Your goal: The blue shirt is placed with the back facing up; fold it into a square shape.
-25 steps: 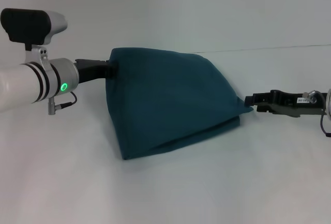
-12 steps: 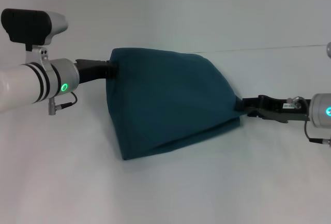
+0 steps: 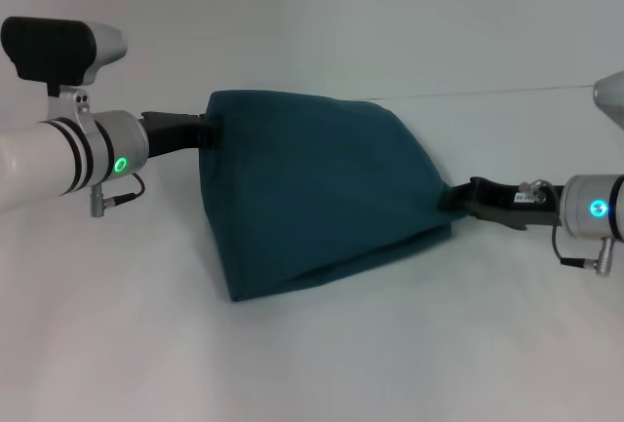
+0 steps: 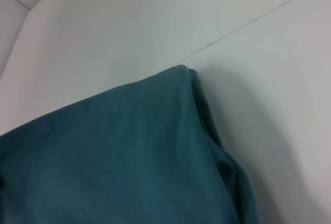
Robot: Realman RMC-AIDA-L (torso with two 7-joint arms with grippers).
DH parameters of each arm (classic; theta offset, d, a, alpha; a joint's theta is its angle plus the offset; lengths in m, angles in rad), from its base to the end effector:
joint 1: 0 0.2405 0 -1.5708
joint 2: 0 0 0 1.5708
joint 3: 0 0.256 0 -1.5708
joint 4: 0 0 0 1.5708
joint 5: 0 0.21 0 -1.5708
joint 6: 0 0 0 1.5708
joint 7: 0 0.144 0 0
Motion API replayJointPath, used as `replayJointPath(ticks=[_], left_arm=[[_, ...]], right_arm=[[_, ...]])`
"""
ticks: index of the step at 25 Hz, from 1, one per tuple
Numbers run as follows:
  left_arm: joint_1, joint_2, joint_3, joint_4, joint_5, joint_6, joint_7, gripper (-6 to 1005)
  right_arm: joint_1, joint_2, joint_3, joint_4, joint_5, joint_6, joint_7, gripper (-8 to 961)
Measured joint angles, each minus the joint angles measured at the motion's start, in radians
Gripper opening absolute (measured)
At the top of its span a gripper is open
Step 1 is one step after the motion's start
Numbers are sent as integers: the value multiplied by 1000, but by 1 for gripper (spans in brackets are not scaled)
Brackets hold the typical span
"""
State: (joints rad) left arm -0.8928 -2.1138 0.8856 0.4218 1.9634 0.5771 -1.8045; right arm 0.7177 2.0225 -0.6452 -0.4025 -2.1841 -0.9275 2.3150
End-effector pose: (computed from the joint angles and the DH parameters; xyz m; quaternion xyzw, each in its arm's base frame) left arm -0.2091 0.4662 -0.0437 -0.8384 -0.3775 -0.1511 0.3631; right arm 0.3005 0.4062 -0.0130 -0.6939 0.6505 0.1920 0.2418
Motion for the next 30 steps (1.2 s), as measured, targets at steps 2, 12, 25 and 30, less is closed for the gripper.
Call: replayJointPath(ticks=[2, 12, 25, 30], left_arm=[[1, 0, 0, 0, 0, 0, 0, 62], [10, -3, -2, 22, 0, -1, 1, 63], [15, -3, 0, 20, 0, -13, 0, 63], [16, -3, 3, 17, 1, -17, -1, 62]], right_arm=[[4, 4, 3, 23, 0, 28, -3, 361], [-2, 21, 1, 19, 58, -4, -43, 83], [-70, 24, 10, -21, 86, -140, -63, 29], [-101, 31, 10, -48, 103, -183, -62, 40]])
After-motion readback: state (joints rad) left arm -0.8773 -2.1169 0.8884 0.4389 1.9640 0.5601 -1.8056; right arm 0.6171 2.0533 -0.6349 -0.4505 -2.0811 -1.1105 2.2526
